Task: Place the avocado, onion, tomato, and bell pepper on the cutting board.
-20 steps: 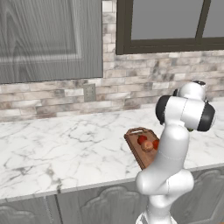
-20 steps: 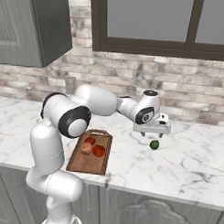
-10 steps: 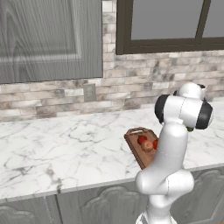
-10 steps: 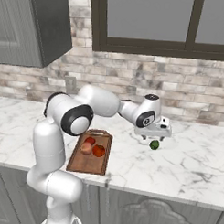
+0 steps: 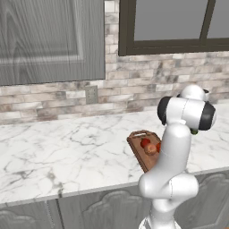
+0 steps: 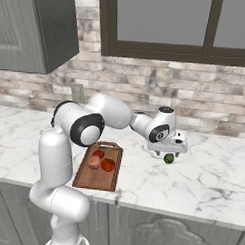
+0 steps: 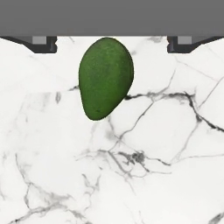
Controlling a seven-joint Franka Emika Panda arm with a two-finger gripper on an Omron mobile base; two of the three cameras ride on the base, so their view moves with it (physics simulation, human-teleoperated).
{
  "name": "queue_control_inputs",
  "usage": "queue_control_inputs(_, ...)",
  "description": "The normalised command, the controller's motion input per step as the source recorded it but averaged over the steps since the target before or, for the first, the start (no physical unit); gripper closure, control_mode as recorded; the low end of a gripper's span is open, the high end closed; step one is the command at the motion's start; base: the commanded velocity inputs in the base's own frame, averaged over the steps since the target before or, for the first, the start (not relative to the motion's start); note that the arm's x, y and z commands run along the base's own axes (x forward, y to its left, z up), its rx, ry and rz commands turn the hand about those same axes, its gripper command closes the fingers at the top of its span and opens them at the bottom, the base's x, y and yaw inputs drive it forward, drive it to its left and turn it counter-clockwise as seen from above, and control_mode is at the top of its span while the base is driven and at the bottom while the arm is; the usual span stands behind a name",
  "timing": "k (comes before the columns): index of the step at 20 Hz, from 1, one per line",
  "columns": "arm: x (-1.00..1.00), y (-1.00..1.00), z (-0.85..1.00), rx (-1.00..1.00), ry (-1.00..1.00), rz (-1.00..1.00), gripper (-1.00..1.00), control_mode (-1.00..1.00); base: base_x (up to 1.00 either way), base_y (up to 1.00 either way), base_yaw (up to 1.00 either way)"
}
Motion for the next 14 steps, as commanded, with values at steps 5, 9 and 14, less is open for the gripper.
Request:
queue_control_inputs(5,0.08,-0.05,-0.14,0.00,0.01,0.00,-1.00,-1.00,0.00,0.00,0.00)
queue_control_inputs(9,0.13,-0.03,-0.13,0.00,0.02,0.00,-1.00,-1.00,0.00,0.00,0.00)
queue_control_inputs(14,0.12,-0.08,-0.11,0.00,0.01,0.00,-1.00,-1.00,0.00,0.00,0.00)
